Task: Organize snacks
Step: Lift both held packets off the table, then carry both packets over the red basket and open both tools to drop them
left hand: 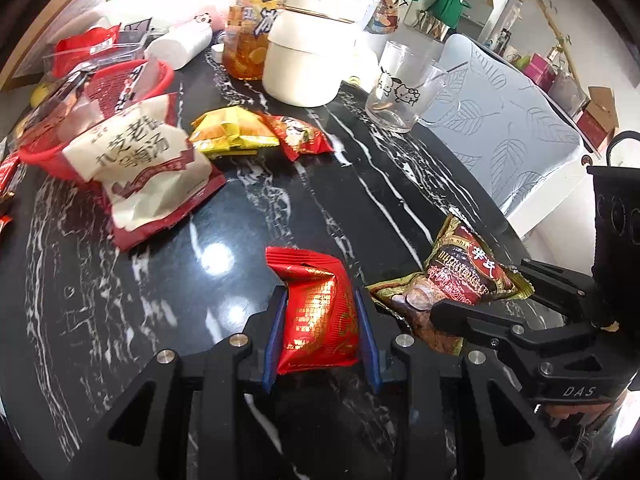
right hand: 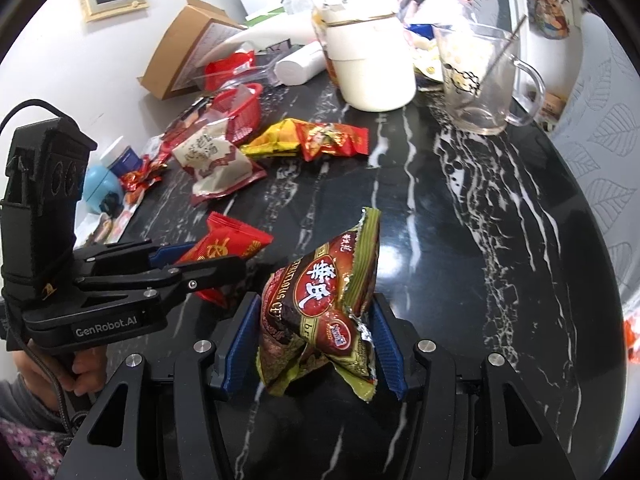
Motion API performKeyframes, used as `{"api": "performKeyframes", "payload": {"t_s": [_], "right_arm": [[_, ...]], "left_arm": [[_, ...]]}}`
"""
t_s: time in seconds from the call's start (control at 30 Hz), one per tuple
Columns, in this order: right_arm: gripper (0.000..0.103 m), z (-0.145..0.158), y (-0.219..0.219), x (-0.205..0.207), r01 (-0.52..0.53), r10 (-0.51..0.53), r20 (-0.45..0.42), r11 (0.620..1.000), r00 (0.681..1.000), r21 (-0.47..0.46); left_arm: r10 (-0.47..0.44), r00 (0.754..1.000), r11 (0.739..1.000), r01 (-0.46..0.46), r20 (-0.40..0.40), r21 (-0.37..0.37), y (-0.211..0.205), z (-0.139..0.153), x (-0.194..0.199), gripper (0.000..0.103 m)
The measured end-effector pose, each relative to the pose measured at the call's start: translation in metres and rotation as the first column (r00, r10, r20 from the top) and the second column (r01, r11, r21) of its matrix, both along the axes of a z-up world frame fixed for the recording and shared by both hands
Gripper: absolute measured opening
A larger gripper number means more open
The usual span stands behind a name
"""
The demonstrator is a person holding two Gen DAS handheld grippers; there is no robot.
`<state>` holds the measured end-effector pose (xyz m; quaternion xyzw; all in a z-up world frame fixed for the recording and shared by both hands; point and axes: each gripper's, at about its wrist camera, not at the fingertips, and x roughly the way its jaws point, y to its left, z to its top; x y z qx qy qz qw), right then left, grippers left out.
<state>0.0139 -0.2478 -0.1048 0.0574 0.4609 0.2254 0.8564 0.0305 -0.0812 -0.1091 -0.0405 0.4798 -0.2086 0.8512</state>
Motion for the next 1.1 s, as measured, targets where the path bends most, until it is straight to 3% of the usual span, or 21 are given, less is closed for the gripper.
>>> {"api": "performKeyframes", "payload": {"t_s": [0.3, 0.63, 1.1], "right_arm": [[0.054, -0.004, 0.015, 0.001, -0.019, 0.019, 0.008, 0.999, 1.0, -0.027], [0.039, -0.002, 0.015, 0.001, -0.011, 0.01, 0.034, 1.0, 0.999, 0.025], [0.038, 0.033, 0.031, 0.01, -0.062, 0.057, 0.102, 0.997, 0.993, 0.049]], "left_arm": [[0.018, 0.999, 1.0, -0.019, -0.049, -0.005, 0.01, -0.011, -0.002, 0.033], [0.036, 0.998, 0.999, -0.037, -0.052, -0.027, 0.015, -0.009, -0.002, 0.033], [0.083, 0.995, 0.996, -0.081, 0.048, -0.043, 0.04, 0.032, -0.002, 0.032]]}}
